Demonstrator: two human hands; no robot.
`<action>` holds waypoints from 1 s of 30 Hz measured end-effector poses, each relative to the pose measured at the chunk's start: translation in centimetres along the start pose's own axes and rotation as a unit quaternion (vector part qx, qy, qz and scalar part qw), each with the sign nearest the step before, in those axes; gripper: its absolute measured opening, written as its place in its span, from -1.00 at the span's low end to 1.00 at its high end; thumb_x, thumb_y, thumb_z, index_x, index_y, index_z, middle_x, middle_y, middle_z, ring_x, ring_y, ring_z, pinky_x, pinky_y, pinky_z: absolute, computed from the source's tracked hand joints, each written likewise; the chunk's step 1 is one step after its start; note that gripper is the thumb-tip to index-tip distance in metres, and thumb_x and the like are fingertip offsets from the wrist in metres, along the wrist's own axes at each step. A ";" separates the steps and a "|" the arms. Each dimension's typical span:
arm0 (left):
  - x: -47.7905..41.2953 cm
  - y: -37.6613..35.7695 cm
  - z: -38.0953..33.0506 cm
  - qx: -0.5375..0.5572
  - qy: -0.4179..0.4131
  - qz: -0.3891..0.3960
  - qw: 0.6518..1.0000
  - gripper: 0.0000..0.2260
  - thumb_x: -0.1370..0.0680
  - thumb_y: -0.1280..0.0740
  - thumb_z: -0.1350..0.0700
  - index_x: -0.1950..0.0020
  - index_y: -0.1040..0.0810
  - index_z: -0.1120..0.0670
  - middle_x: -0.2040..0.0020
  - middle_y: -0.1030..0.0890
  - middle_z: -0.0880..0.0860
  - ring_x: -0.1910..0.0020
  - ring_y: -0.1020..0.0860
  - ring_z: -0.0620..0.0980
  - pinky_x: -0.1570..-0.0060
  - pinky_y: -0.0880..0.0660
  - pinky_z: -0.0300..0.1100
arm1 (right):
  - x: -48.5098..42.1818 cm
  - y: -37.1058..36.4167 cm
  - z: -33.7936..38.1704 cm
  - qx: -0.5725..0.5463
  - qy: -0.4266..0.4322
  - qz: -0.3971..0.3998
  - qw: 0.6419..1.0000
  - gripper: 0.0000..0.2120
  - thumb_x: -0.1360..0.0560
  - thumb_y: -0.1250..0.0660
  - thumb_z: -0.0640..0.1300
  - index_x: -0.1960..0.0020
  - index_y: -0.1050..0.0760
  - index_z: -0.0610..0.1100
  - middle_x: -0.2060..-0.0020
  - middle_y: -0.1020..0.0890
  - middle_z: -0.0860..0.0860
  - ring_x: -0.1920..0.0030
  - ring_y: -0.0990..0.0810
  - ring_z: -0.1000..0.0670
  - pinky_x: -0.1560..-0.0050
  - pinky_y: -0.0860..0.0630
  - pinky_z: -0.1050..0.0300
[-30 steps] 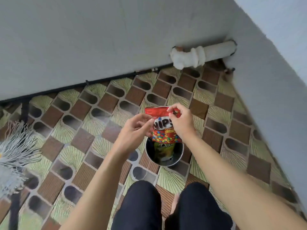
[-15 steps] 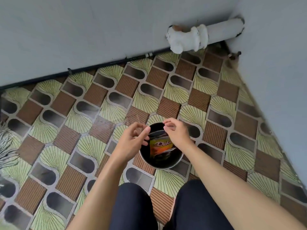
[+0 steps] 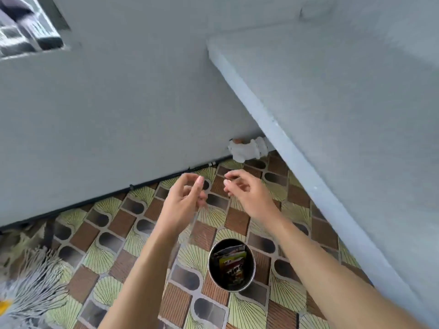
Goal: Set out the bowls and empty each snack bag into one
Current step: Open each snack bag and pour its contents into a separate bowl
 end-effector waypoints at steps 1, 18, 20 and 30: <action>0.5 0.4 -2.8 -0.005 -0.020 0.001 1.000 -0.82 -0.66 -0.27 -0.10 -0.12 -0.56 -0.04 0.18 -0.67 0.04 0.21 -0.64 -0.03 0.01 -0.62 0.02 | 0.4 1.1 3.1 -0.003 0.019 -0.009 1.000 -0.83 -0.60 -0.34 0.06 -0.16 -0.58 0.07 0.10 -0.70 0.06 0.05 -0.66 0.13 -0.05 -0.58 0.23; 7.7 -6.7 -29.1 0.027 -0.304 0.109 0.946 -0.77 -0.68 -0.25 -0.04 -0.16 -0.54 0.10 0.27 -0.62 0.04 0.29 -0.60 0.00 0.16 -0.47 -0.11 | 12.5 18.5 24.3 -0.082 0.214 -0.238 0.944 -0.90 -0.61 -0.36 -0.07 -0.06 -0.59 -0.08 0.22 -0.67 -0.02 0.13 -0.67 0.01 -0.02 -0.61 0.15; 8.3 -10.1 -30.0 0.024 -0.312 0.144 0.939 -0.77 -0.68 -0.24 -0.04 -0.15 -0.53 0.10 0.27 -0.62 0.04 0.29 -0.60 -0.02 0.16 -0.47 -0.12 | 14.4 21.2 23.4 -0.093 0.208 -0.280 0.932 -0.90 -0.61 -0.36 -0.08 -0.05 -0.60 -0.09 0.23 -0.66 -0.03 0.16 -0.66 0.01 0.02 -0.57 0.23; 12.5 -31.7 -32.1 0.012 -0.314 0.317 0.895 -0.83 -0.69 -0.23 -0.07 -0.11 -0.54 -0.02 0.27 -0.64 0.01 0.27 -0.63 -0.03 0.12 -0.48 -0.08 | 25.2 37.2 15.1 -0.088 0.156 -0.491 0.853 -0.93 -0.60 -0.36 -0.19 0.05 -0.58 -0.14 0.32 -0.62 -0.10 0.25 -0.61 0.03 0.11 -0.54 0.21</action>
Point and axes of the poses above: each hand's wrist, its own x-axis away from the middle knuckle, its own y-axis out of the back of the hand, z = x × y, the point moved 1 cm from there along -x, towards the middle knuckle
